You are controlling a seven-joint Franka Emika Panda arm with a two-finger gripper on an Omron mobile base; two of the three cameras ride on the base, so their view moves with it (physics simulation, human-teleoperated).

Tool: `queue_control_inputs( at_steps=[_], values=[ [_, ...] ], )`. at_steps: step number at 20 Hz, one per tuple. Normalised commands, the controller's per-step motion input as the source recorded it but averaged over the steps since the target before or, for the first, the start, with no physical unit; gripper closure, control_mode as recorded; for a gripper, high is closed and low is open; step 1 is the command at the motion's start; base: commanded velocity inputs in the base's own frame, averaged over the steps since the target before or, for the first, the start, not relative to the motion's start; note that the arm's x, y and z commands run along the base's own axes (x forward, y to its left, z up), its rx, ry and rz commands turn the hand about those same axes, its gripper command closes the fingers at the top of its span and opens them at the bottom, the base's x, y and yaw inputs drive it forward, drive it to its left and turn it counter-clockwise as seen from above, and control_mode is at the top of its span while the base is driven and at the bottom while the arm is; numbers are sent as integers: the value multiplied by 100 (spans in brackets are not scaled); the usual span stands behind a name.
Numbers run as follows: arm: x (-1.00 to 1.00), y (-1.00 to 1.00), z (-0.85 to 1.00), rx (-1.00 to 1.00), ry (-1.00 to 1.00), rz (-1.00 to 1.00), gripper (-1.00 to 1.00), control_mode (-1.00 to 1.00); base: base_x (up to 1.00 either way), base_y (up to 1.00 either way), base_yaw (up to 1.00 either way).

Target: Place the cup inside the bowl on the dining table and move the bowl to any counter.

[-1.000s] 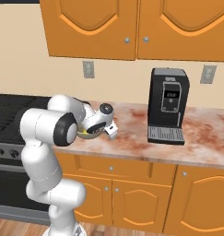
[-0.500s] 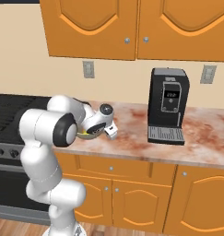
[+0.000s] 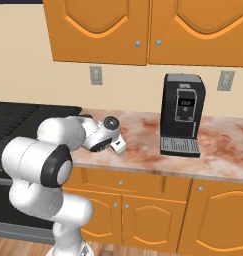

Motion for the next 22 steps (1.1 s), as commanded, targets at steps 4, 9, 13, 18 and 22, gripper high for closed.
queue_control_inputs(
  at_steps=[4,9,13,18,22],
  values=[
    [-33,0,48,0,-3,0,-100,-100,0,0,0],
    [-39,0,50,0,0,0,-100,-100,0,0,0],
    [-33,0,51,-3,0,0,-100,-100,0,0,0],
    [-41,0,51,-6,0,0,-100,-100,0,0,0],
    [-62,0,39,-6,0,0,-100,-100,0,0,0]
  ],
)
